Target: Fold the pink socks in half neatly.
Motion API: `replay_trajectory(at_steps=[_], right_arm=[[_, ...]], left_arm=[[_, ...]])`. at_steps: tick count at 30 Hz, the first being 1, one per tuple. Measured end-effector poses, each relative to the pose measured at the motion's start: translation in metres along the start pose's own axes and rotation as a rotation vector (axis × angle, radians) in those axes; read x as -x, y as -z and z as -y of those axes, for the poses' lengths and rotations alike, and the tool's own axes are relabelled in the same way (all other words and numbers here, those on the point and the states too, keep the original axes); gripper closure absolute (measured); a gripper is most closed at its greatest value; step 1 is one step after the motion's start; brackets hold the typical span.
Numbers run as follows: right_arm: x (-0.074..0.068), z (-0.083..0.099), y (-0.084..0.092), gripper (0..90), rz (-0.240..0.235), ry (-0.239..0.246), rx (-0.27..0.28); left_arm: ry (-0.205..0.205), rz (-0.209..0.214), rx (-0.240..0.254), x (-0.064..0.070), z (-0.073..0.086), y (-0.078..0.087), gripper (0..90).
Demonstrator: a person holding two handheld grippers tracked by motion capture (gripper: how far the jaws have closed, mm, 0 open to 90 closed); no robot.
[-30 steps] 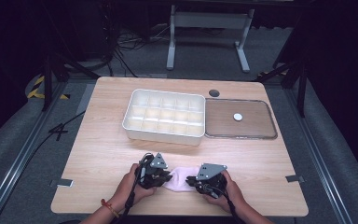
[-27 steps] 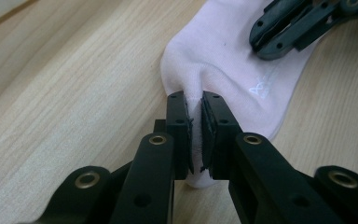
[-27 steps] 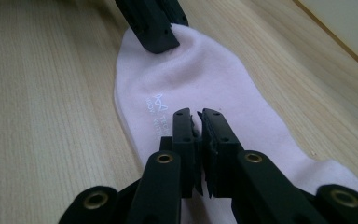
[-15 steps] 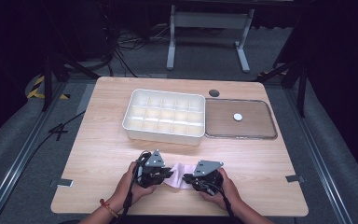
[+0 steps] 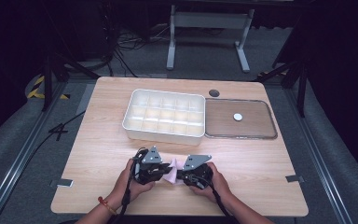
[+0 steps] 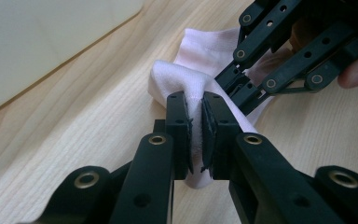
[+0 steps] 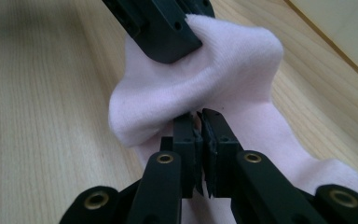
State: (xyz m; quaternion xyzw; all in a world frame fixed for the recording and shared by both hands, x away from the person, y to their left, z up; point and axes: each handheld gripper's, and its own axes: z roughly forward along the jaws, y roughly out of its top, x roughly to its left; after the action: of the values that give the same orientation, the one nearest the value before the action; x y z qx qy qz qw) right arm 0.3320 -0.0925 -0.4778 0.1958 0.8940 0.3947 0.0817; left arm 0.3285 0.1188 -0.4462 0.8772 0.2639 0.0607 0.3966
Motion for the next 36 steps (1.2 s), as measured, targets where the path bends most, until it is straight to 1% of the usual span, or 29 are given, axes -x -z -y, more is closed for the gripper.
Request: replay_trajectory(at_steps=[1,2,3,4,5,7,8,9,10,11,13,15,16,17,18,19,20,22,23,24,25,26,27,28,30,31,33,34,36], right_arm=[[0.0,0.0,0.0,84.7,0.0,0.0,0.0],[-0.001,0.0,-0.002,84.6,0.019,-0.009,0.012],[-0.002,0.0,-0.004,84.5,0.02,-0.017,0.024],[-0.003,-0.001,-0.004,83.7,0.02,-0.008,0.023],[-0.003,-0.002,-0.004,81.7,0.025,0.0,0.021],[-0.002,-0.002,0.002,81.9,0.032,-0.008,0.034],[0.001,-0.002,0.007,84.8,0.04,-0.014,0.056],[0.004,-0.003,0.014,85.4,0.042,-0.028,0.074],[0.01,-0.004,0.024,85.5,0.042,-0.045,0.094],[0.014,-0.005,0.033,85.8,0.054,-0.05,0.106],[0.017,-0.004,0.044,85.5,0.074,-0.034,0.109],[0.022,0.002,0.055,84.5,0.084,-0.03,0.088],[0.022,0.002,0.055,84.5,0.084,-0.03,0.088],[0.024,0.005,0.056,84.3,0.082,-0.045,0.077],[0.027,0.008,0.057,83.5,0.087,-0.046,0.056],[0.03,0.01,0.056,83.0,0.105,-0.046,0.032],[0.032,0.011,0.055,82.8,0.115,-0.049,0.024],[0.039,0.015,0.05,82.6,0.107,-0.089,0.009],[0.042,0.017,0.047,82.8,0.105,-0.099,-0.003],[0.045,0.019,0.045,83.0,0.1,-0.109,-0.012],[0.046,0.021,0.043,83.9,0.09,-0.12,-0.016],[0.047,0.022,0.041,85.2,0.084,-0.122,-0.021],[0.046,0.023,0.04,86.2,0.081,-0.122,-0.029],[0.046,0.023,0.039,86.8,0.081,-0.115,-0.026],[0.046,0.022,0.038,87.0,0.081,-0.112,-0.027],[0.046,0.022,0.038,87.0,0.081,-0.112,-0.027],[0.046,0.022,0.038,86.9,0.081,-0.108,-0.027],[0.046,0.023,0.038,86.8,0.08,-0.109,-0.025],[0.046,0.023,0.038,86.4,0.082,-0.111,-0.022]], left_arm=[[0.004,-0.005,-0.001,-0.002,0.0,0.001,82.0],[-0.003,-0.01,-0.007,-0.003,0.0,0.002,82.0],[-0.015,-0.023,-0.028,-0.004,0.0,0.002,82.0],[-0.024,-0.03,-0.034,-0.005,0.0,0.002,82.0],[-0.013,-0.029,-0.035,-0.006,0.001,0.002,82.1],[-0.013,-0.037,-0.043,-0.009,0.003,0.002,82.1],[-0.013,-0.043,-0.047,-0.01,0.004,0.003,82.1],[-0.004,-0.039,-0.042,-0.012,0.005,0.004,82.1],[-0.002,-0.043,-0.04,-0.012,0.006,0.004,82.1],[-0.003,-0.047,-0.043,-0.012,0.006,0.005,82.1],[-0.009,-0.049,-0.038,-0.011,0.006,0.005,82.0],[-0.01,-0.051,-0.04,-0.011,0.006,0.005,81.9],[-0.012,-0.048,-0.042,-0.011,0.005,0.004,81.9],[-0.007,-0.052,-0.044,-0.011,0.005,0.003,81.9],[-0.004,-0.06,-0.047,-0.011,0.004,0.002,81.7],[-0.004,-0.065,-0.051,-0.01,0.003,0.001,81.0],[-0.004,-0.062,-0.053,-0.01,0.003,0.0,81.2],[-0.023,-0.067,-0.064,-0.009,0.001,-0.001,81.3],[-0.031,-0.07,-0.06,-0.009,0.0,-0.001,81.4],[-0.027,-0.07,-0.059,-0.009,-0.002,-0.001,81.4],[-0.034,-0.076,-0.059,-0.009,-0.004,-0.001,81.5],[-0.041,-0.084,-0.063,-0.009,-0.006,-0.002,81.4],[-0.062,-0.098,-0.076,-0.008,-0.009,-0.003,81.4],[-0.083,-0.11,-0.088,-0.007,-0.012,-0.003,81.5],[-0.105,-0.103,-0.101,-0.005,-0.016,-0.006,81.6],[-0.105,-0.103,-0.101,-0.005,-0.016,-0.006,81.6],[-0.124,-0.097,-0.115,-0.004,-0.018,-0.008,81.5],[-0.118,-0.098,-0.116,-0.004,-0.019,-0.009,81.4],[-0.112,-0.088,-0.117,-0.006,-0.021,-0.011,81.4]])
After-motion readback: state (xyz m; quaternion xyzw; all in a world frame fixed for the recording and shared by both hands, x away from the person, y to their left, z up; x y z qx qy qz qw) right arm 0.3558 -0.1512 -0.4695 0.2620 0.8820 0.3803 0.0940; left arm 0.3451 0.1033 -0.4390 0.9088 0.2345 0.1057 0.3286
